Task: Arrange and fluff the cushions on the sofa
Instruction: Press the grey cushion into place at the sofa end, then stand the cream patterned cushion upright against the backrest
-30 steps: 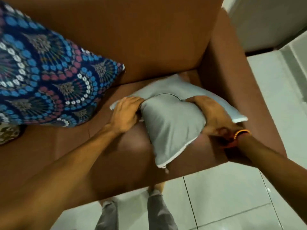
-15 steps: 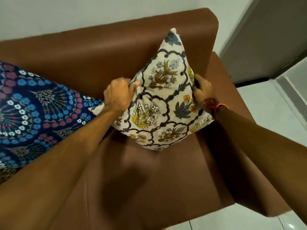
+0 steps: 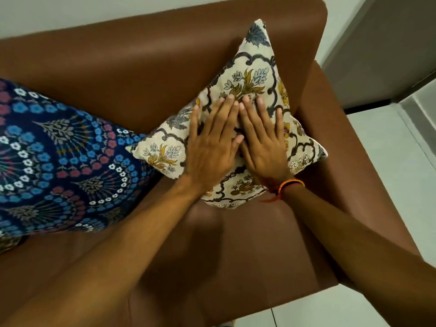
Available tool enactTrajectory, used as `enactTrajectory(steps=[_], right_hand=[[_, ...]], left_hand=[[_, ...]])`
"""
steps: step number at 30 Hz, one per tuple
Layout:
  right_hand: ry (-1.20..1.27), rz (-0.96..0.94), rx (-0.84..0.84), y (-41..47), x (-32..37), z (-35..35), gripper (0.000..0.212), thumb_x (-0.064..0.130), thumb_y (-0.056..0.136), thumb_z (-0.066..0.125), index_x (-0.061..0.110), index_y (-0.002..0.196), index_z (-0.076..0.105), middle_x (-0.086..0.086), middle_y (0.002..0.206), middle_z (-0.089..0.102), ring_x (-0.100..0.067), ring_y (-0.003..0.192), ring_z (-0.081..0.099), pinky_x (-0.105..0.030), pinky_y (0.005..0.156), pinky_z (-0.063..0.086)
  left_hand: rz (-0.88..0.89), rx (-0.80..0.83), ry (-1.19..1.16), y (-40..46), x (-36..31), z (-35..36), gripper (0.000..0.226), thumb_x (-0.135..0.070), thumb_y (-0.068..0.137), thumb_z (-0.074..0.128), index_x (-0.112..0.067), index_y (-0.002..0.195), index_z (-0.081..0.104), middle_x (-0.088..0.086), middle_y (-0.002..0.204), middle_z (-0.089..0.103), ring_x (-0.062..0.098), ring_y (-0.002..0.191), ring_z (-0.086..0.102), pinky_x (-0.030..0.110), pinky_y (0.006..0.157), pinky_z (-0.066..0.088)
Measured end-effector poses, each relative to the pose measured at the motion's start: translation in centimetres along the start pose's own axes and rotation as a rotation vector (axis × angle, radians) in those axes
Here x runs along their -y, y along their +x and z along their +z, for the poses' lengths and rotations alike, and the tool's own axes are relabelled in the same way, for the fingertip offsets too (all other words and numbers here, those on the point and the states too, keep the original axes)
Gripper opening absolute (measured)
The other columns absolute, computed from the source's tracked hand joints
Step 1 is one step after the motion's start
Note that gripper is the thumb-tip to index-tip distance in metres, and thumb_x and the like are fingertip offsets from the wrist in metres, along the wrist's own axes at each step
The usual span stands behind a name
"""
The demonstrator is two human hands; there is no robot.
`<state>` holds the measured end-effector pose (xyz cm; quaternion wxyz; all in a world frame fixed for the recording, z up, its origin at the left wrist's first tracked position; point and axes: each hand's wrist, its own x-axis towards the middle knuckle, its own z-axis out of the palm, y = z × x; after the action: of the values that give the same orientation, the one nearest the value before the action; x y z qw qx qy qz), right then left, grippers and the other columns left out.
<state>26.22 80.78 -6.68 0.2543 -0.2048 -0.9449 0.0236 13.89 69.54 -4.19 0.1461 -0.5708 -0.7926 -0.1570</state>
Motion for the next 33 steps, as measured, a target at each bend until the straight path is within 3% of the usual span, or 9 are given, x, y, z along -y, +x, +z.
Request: enactTrajectory(steps=[3, 8, 13, 15, 17, 21, 23, 27, 33], right_hand=[[-0.145, 0.073, 0.011, 0.4, -1.3, 1.9, 0.063, 0.043, 0.113, 0.020, 0.010, 0.166, 0.028, -0.011, 0.174, 0.028, -0.028, 0.162, 0.026, -0.063, 0.129, 0.021], [-0.185, 0.084, 0.004, 2.3, -3.0, 3.1, 0.070, 0.055, 0.111, 0.020, 0.013, 0.167, 0.019, -0.011, 0.175, 0.023, -0.027, 0.163, 0.022, -0.065, 0.129, 0.016], [0.037, 0.579, -0.165, 4.2, -0.1, 0.7, 0.087, 0.064, 0.108, 0.009, 0.000, 0.166, 0.016, -0.023, 0.175, 0.014, -0.037, 0.163, 0.015, -0.069, 0.128, 0.014], [-0.062, 0.485, -0.235, 4.8, 2.3, -0.1, 0.079, 0.057, 0.112, 0.011, -0.002, 0.165, 0.016, -0.027, 0.173, 0.018, -0.039, 0.162, 0.018, -0.069, 0.128, 0.015], [-0.067, 0.190, -0.210, 6.3, 7.1, 0.5, 0.070, 0.048, 0.115, 0.019, -0.002, 0.164, 0.016, -0.028, 0.171, 0.020, -0.041, 0.161, 0.019, -0.066, 0.130, 0.015], [0.215, -0.036, -0.084, 8.1, 21.8, 3.7, 0.065, 0.039, 0.114, 0.033, 0.004, 0.166, 0.018, -0.019, 0.175, 0.015, -0.033, 0.164, 0.013, -0.049, 0.134, 0.003], [0.263, -0.139, 0.006, 7.8, 28.0, 6.0, 0.064, 0.035, 0.113, 0.038, 0.004, 0.166, 0.021, -0.017, 0.176, 0.018, -0.031, 0.165, 0.014, -0.054, 0.135, 0.008], [0.224, -0.066, -0.033, 9.0, 33.2, 9.9, 0.064, 0.044, 0.112, 0.032, 0.007, 0.165, 0.028, -0.015, 0.174, 0.027, -0.032, 0.163, 0.022, -0.066, 0.130, 0.015], [0.295, 0.058, -0.158, 11.7, 32.0, 13.7, 0.085, 0.068, 0.106, 0.016, 0.007, 0.165, 0.022, -0.015, 0.173, 0.024, -0.032, 0.163, 0.020, -0.063, 0.130, 0.014]], left_hand=[[0.034, 0.058, 0.127, -0.2, 1.3, 2.7, 0.066, -0.050, 0.112, 0.026, -0.011, 0.163, 0.012, 0.007, 0.173, 0.013, 0.020, 0.159, 0.011, 0.061, 0.126, 0.016], [0.058, 0.005, 0.147, 1.6, 6.1, 3.7, 0.071, -0.061, 0.108, 0.020, -0.017, 0.164, 0.013, 0.002, 0.172, 0.017, 0.020, 0.159, 0.015, 0.069, 0.121, 0.019], [-0.150, -0.007, 0.128, -0.6, 11.1, -0.5, 0.068, -0.055, 0.110, 0.024, -0.012, 0.163, 0.019, 0.005, 0.171, 0.021, 0.020, 0.158, 0.017, 0.066, 0.124, 0.015], [-0.205, -0.063, 0.130, -3.0, 12.9, -3.4, 0.065, -0.050, 0.111, 0.029, -0.012, 0.162, 0.021, 0.005, 0.171, 0.023, 0.020, 0.158, 0.018, 0.064, 0.126, 0.013], [-0.284, -0.142, 0.146, -7.1, 15.3, -6.3, 0.061, -0.046, 0.112, 0.030, -0.012, 0.162, 0.021, 0.005, 0.170, 0.024, 0.020, 0.158, 0.018, 0.063, 0.127, 0.010], [-0.405, -0.170, 0.217, -15.9, 20.1, -9.4, 0.057, -0.039, 0.114, 0.026, -0.013, 0.163, 0.016, 0.005, 0.172, 0.018, 0.023, 0.159, 0.012, 0.068, 0.125, 0.007], [-0.411, -0.124, 0.278, -18.5, 22.8, -9.8, 0.058, -0.041, 0.113, 0.027, -0.015, 0.164, 0.014, 0.004, 0.172, 0.016, 0.023, 0.159, 0.011, 0.071, 0.122, 0.011], [-0.356, -0.134, 0.348, -19.7, 28.4, -9.3, 0.061, -0.053, 0.111, 0.031, -0.021, 0.163, 0.021, 0.000, 0.170, 0.024, 0.023, 0.158, 0.020, 0.071, 0.120, 0.017], [-0.354, -0.242, 0.333, -19.1, 34.5, -8.6, 0.073, -0.065, 0.106, 0.030, -0.017, 0.160, 0.031, 0.003, 0.166, 0.035, 0.024, 0.155, 0.029, 0.068, 0.120, 0.021]])
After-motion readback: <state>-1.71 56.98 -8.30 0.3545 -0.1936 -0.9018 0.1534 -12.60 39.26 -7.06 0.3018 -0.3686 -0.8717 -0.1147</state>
